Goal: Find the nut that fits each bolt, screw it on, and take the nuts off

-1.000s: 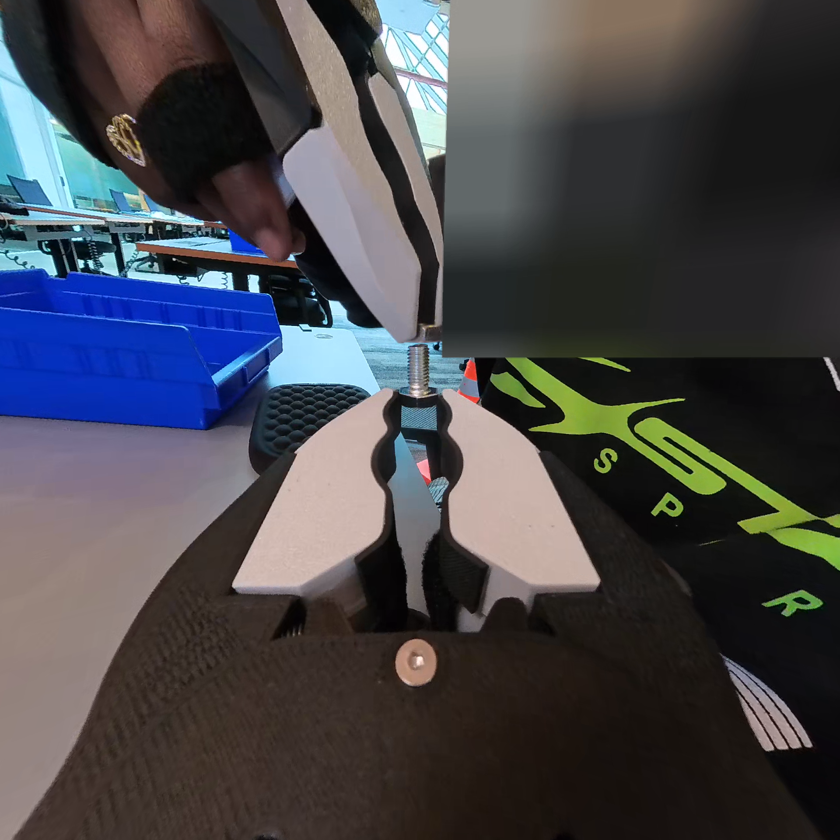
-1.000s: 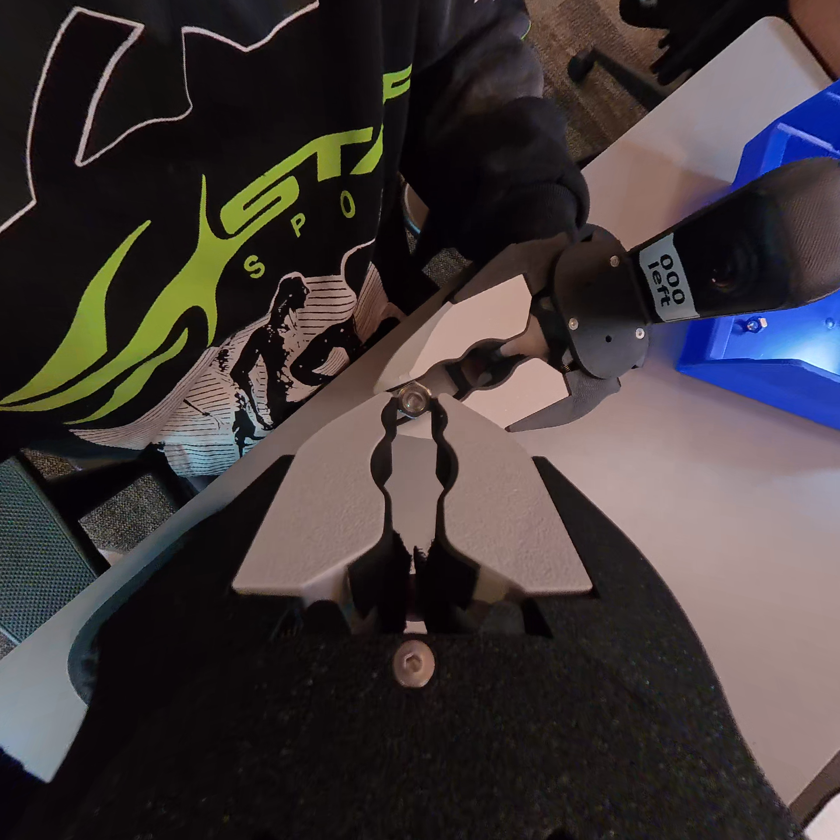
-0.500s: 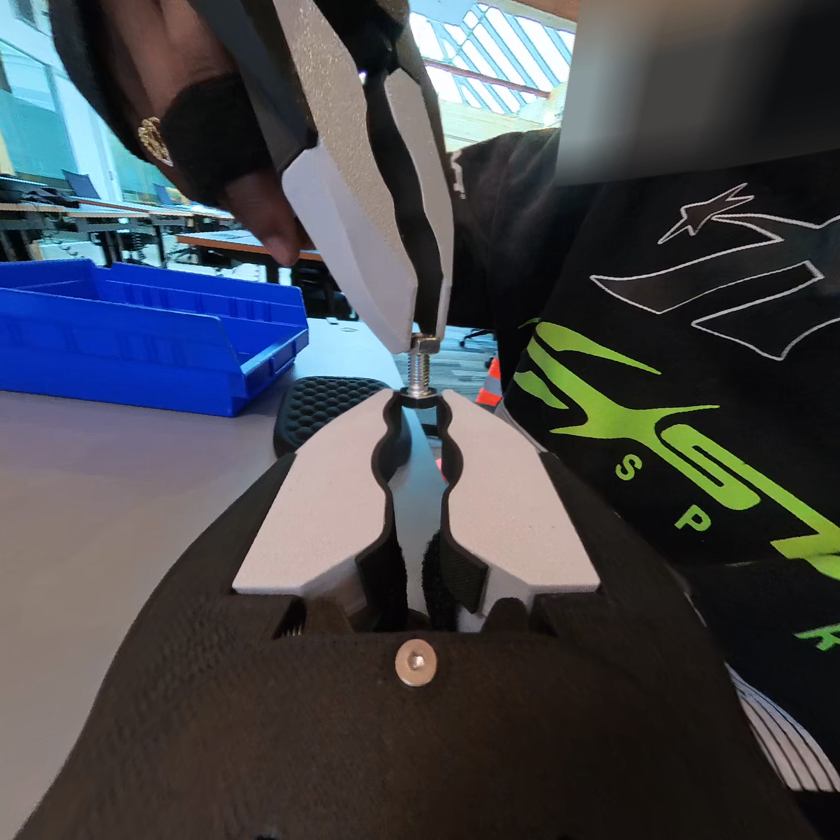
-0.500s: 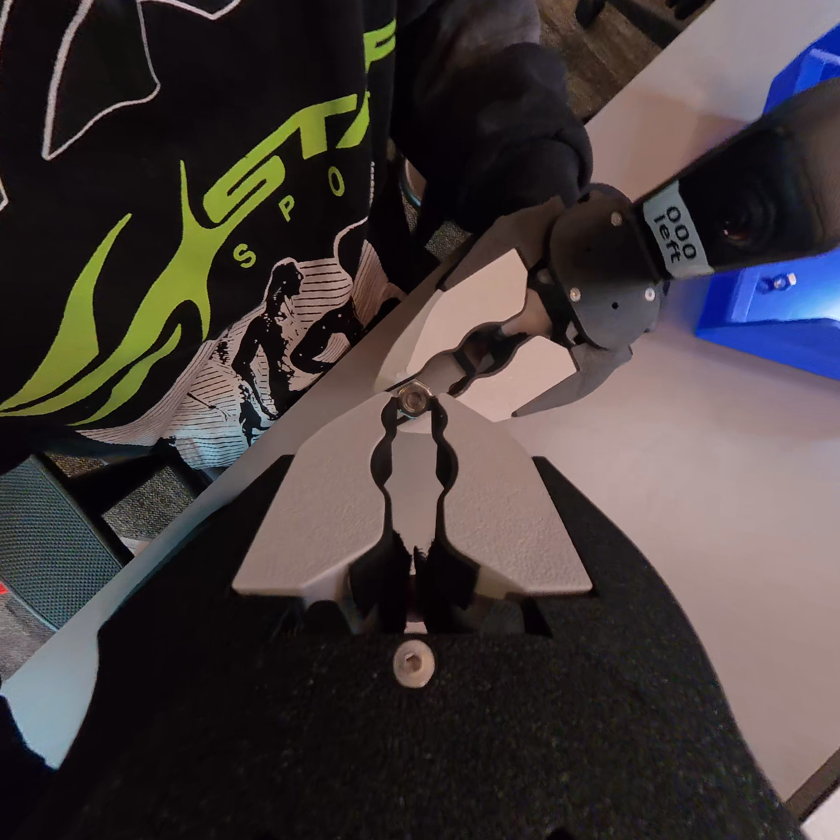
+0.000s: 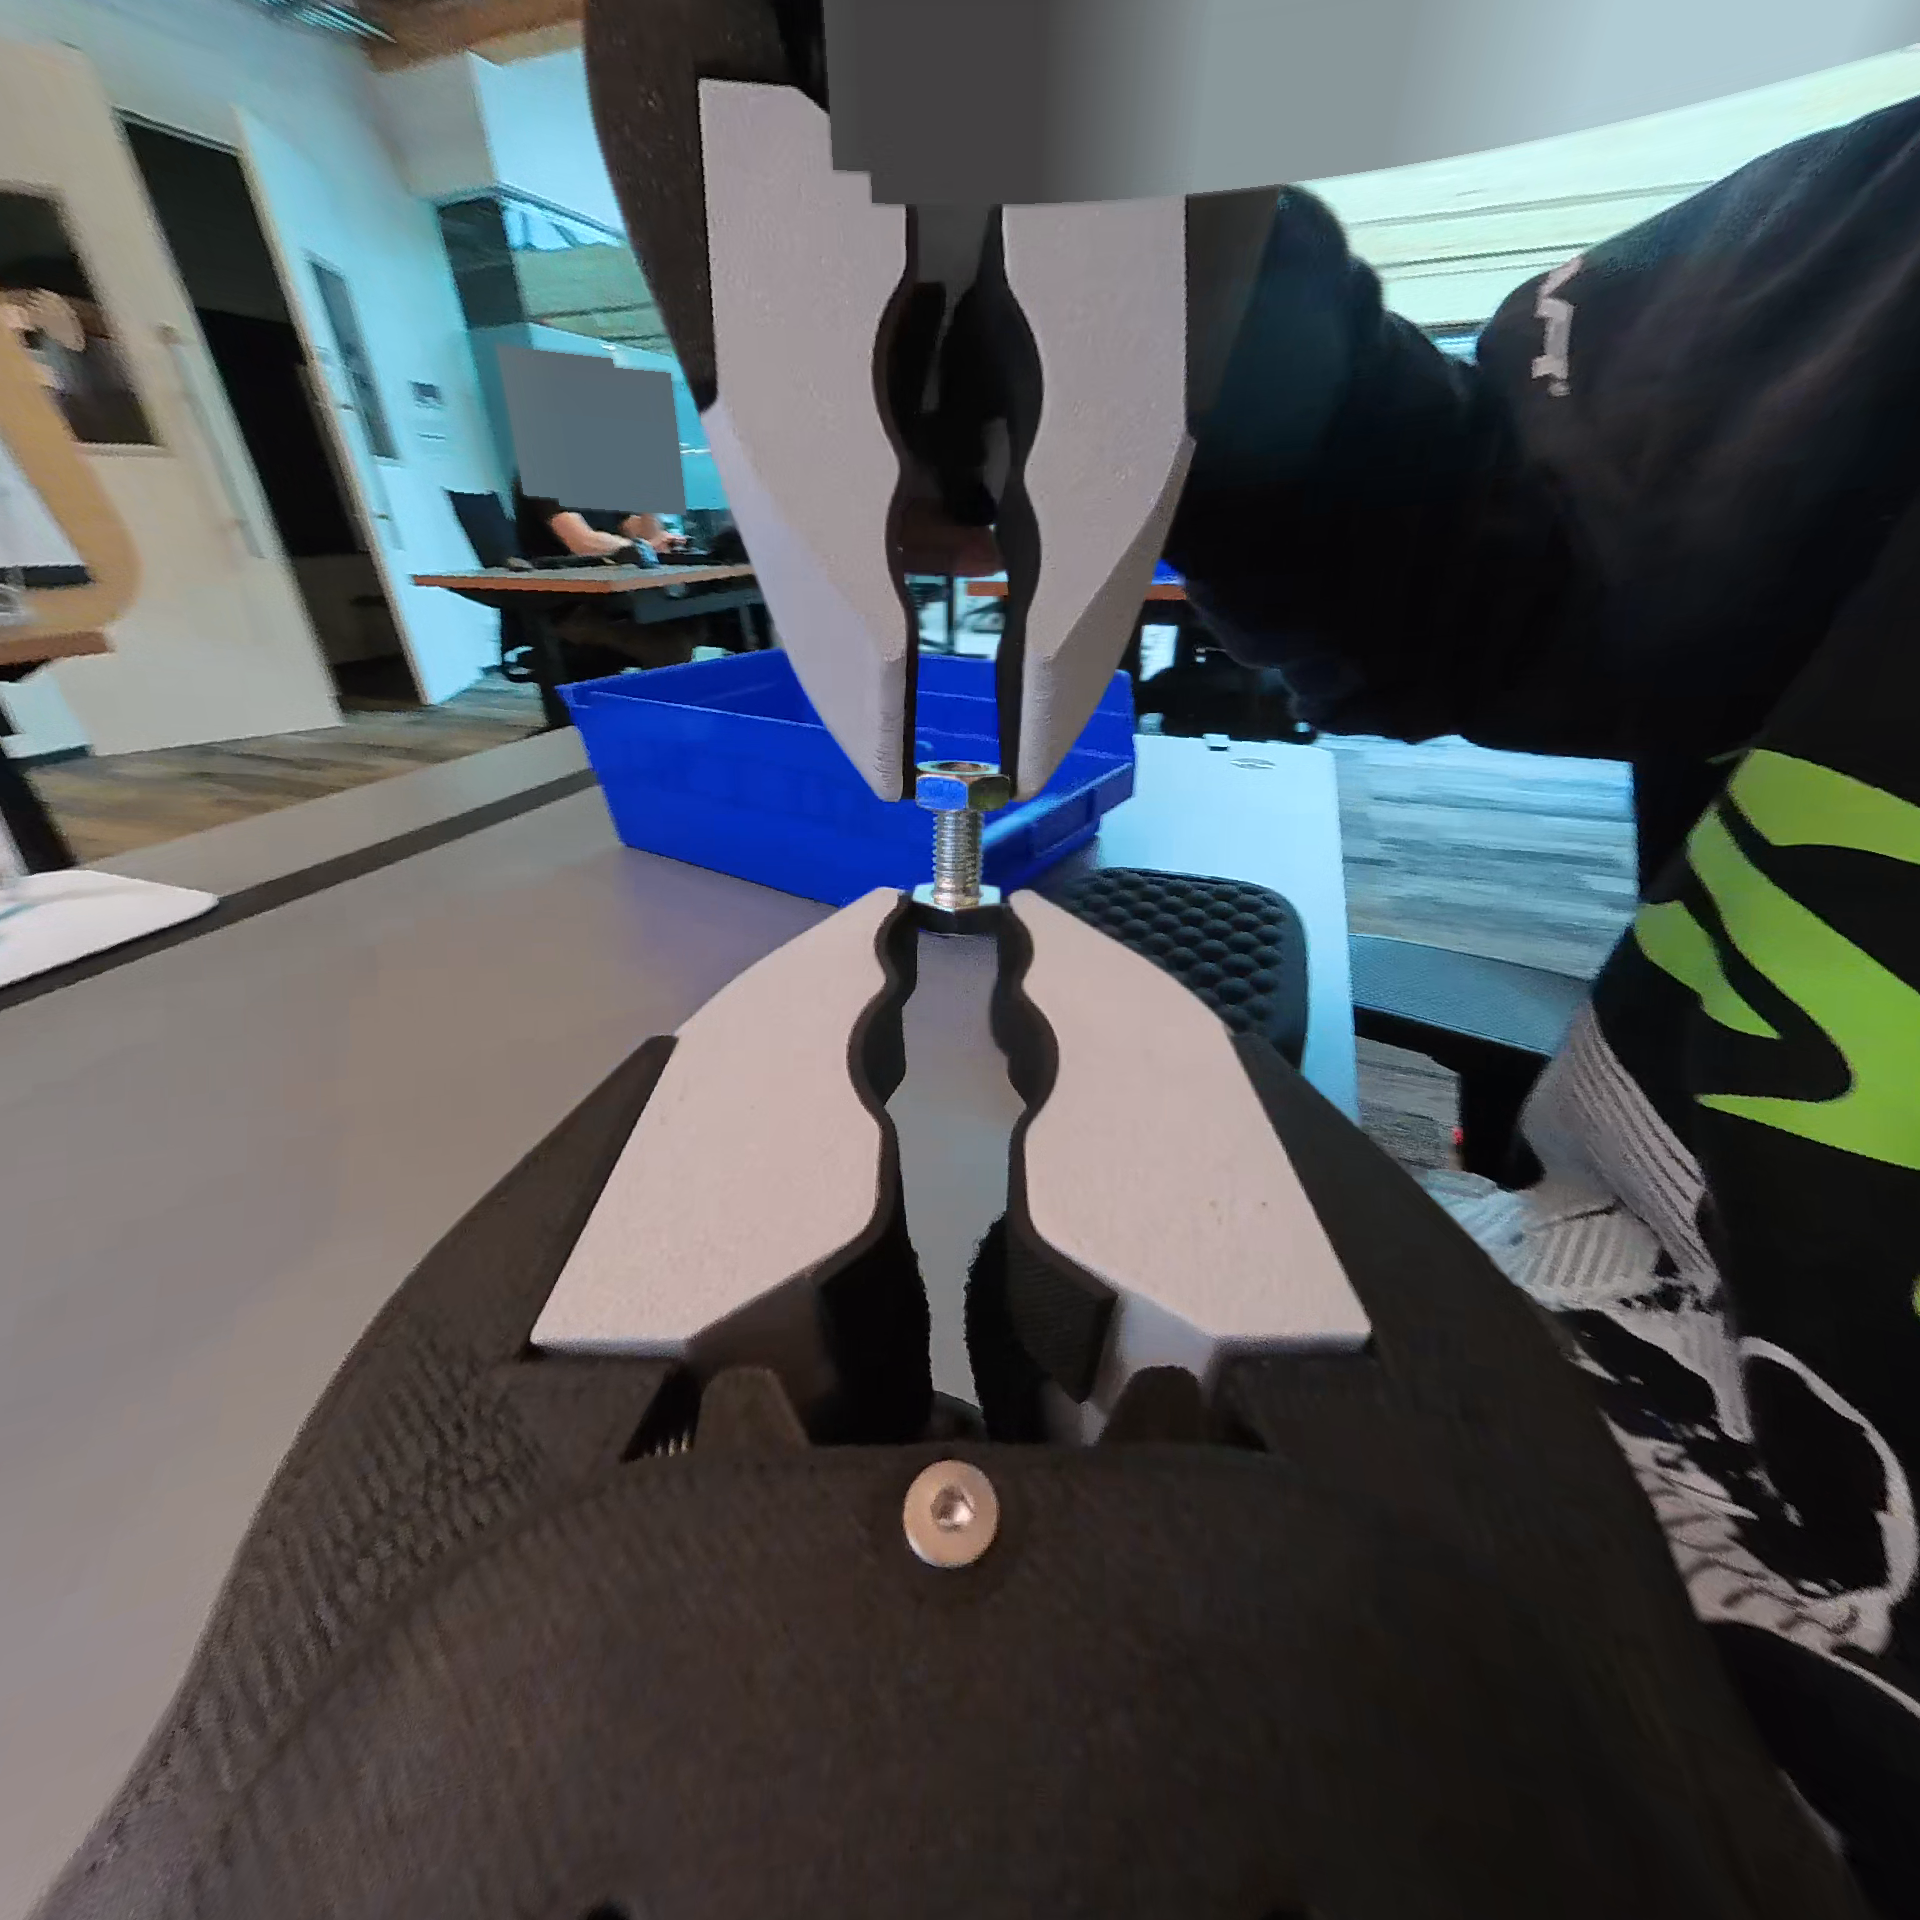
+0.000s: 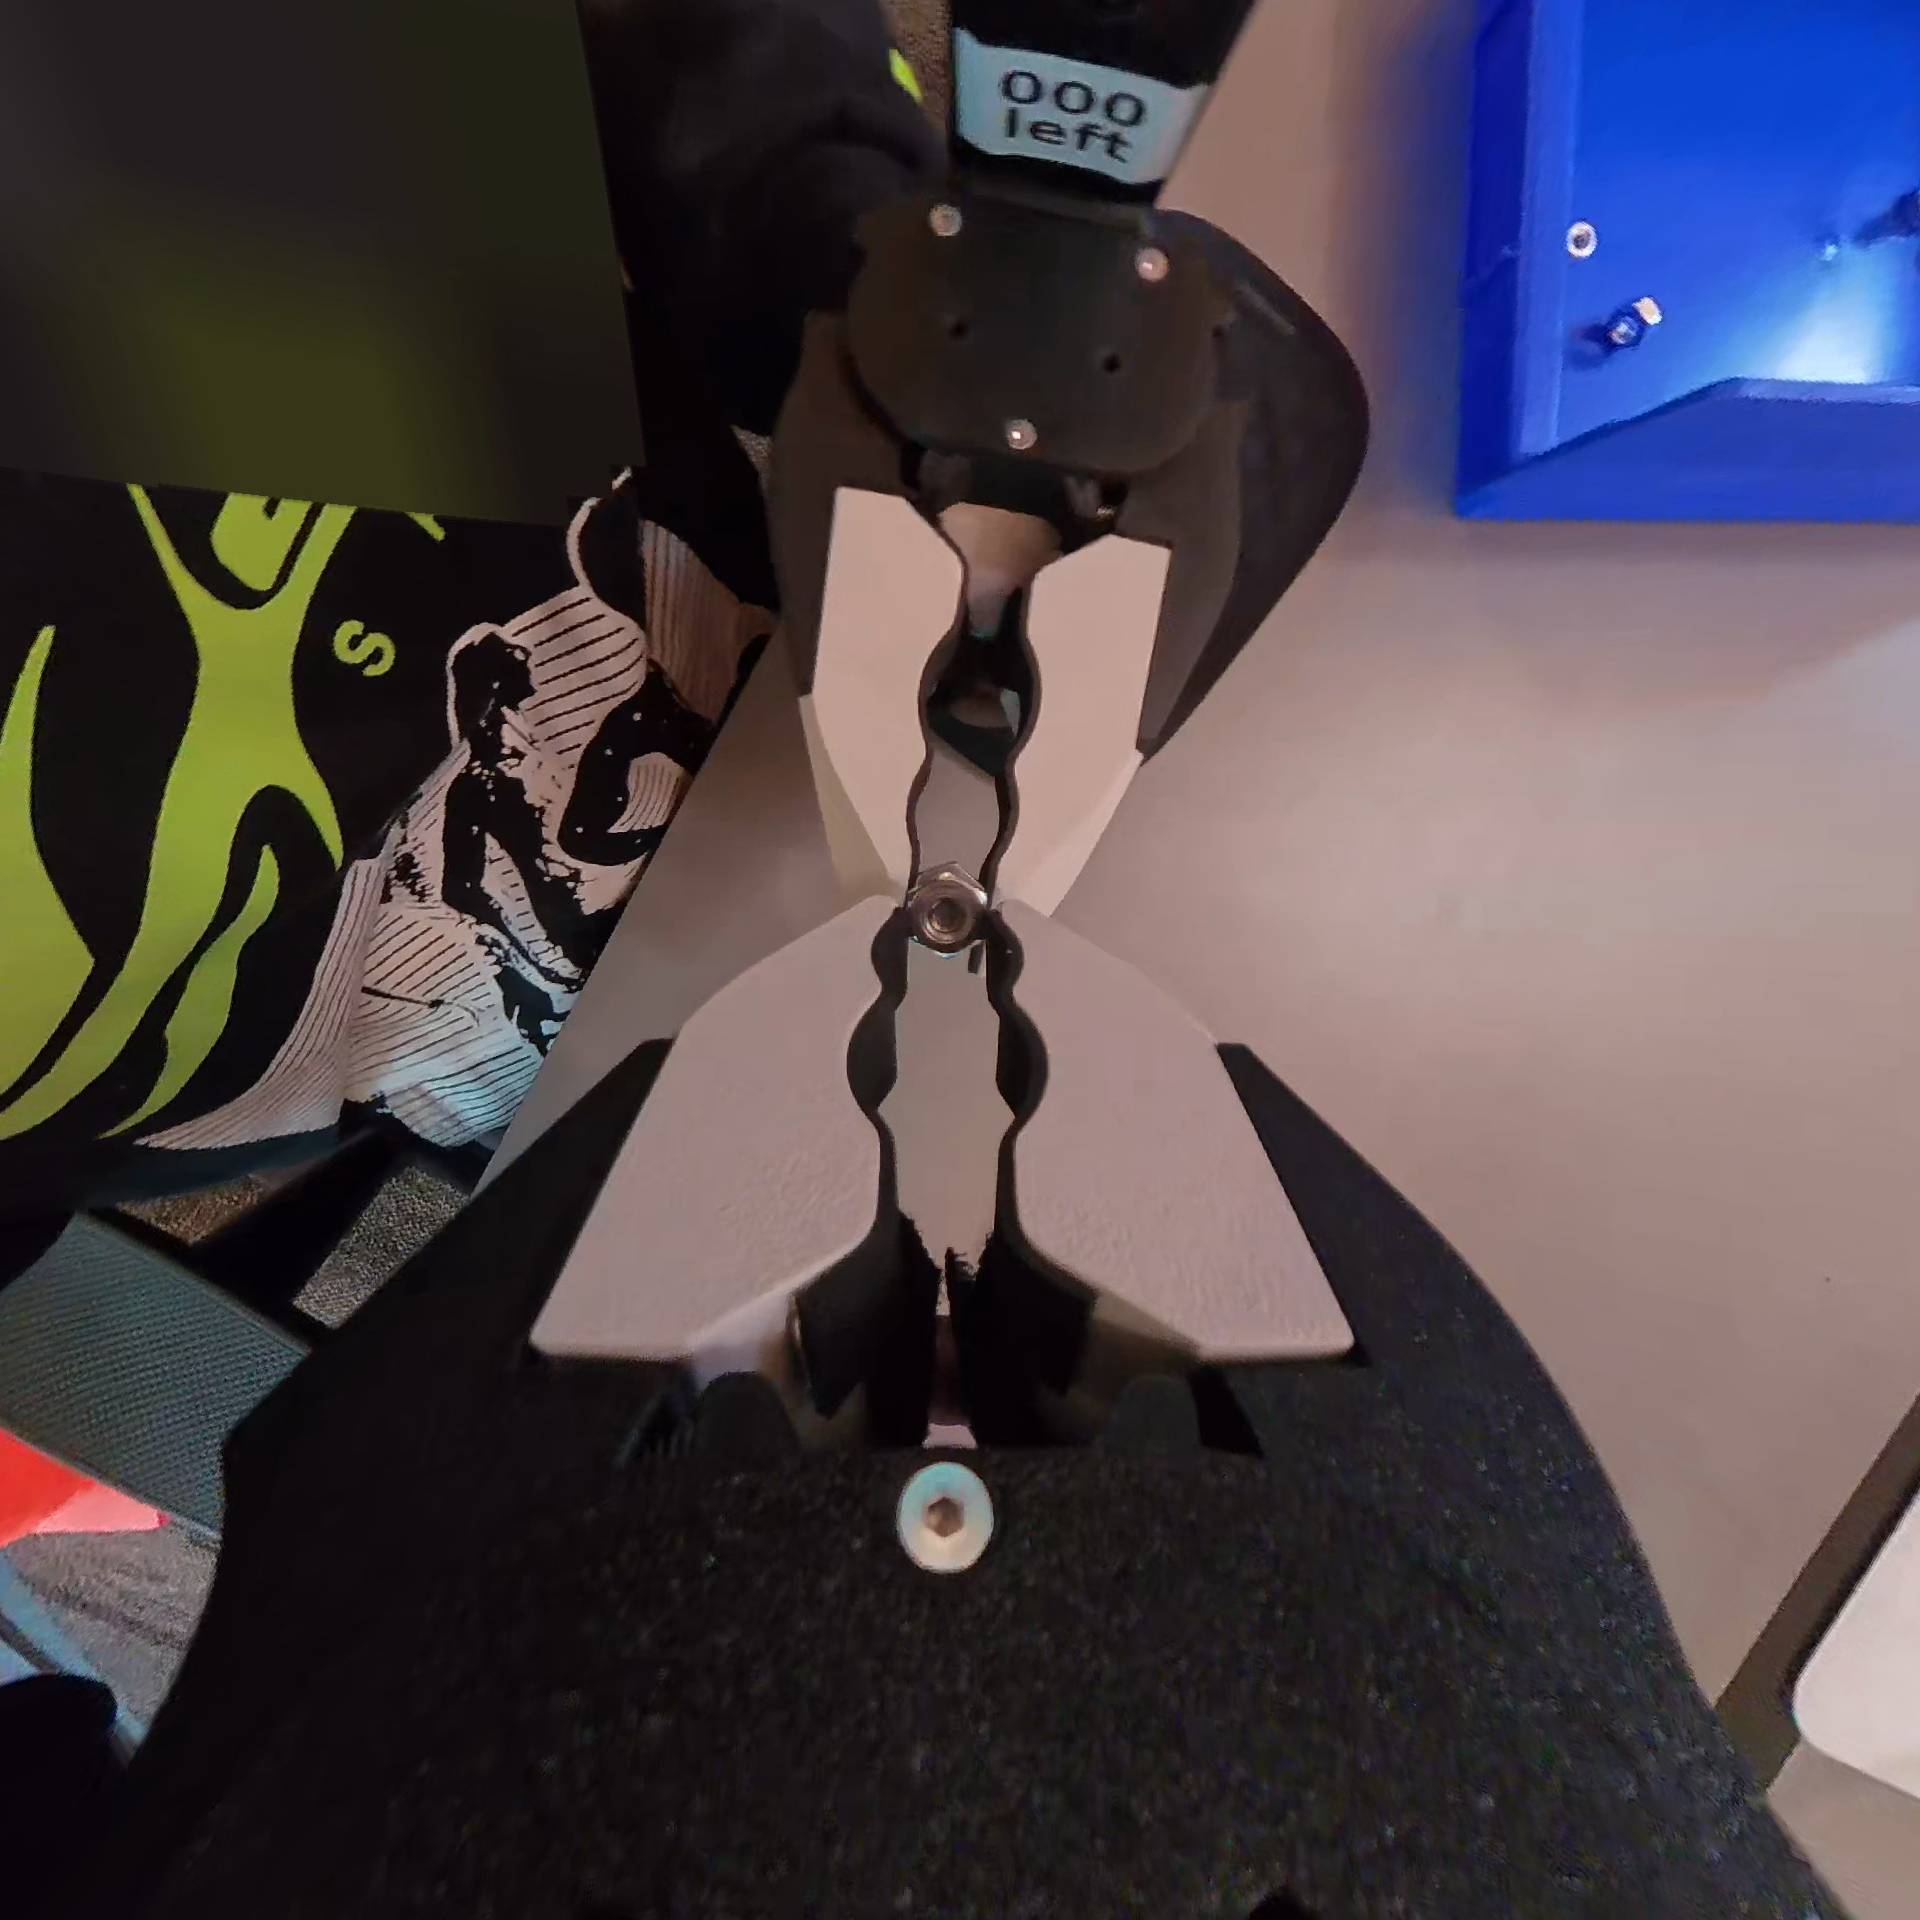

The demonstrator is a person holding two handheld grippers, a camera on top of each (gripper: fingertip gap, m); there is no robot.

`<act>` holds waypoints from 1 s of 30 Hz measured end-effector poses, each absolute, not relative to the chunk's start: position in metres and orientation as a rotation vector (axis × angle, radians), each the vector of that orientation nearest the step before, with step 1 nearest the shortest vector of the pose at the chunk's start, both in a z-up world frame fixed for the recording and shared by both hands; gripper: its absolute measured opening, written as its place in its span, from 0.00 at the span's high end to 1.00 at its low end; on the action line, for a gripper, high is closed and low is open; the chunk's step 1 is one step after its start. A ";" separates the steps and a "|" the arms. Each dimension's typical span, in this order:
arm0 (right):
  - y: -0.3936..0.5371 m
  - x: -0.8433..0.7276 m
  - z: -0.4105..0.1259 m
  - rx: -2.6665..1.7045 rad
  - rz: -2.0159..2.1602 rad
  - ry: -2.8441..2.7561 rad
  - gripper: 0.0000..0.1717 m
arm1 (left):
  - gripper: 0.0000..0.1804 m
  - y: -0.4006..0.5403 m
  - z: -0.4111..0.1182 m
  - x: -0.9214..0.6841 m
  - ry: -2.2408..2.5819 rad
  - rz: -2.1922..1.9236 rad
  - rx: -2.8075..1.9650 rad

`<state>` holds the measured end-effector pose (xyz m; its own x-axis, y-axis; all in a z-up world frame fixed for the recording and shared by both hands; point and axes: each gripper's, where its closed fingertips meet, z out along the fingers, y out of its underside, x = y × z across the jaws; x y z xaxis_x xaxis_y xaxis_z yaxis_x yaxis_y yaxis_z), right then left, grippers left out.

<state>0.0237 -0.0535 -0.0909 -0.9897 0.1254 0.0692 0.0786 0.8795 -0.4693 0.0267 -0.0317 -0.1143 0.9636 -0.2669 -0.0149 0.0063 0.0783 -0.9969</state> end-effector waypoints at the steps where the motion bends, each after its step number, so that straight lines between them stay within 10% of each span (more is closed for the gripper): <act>1: -0.053 0.022 -0.091 -0.181 0.719 -2.944 0.92 | 0.92 -0.031 -0.114 0.025 0.201 -0.180 -1.481; 21: -0.054 0.017 -0.090 -0.206 0.739 -2.923 0.87 | 0.92 -0.033 -0.113 0.023 0.187 -0.197 -1.452; 30: -0.059 -0.002 -0.072 -0.531 1.314 -2.476 0.62 | 0.92 -0.034 -0.105 0.011 0.123 -0.207 -1.407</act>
<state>-0.0020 -0.0589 -0.0720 -0.8909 0.4473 0.0791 0.1851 0.5166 -0.8360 0.0110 -0.0340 -0.1053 0.9756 -0.2161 0.0373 0.0708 0.1495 -0.9862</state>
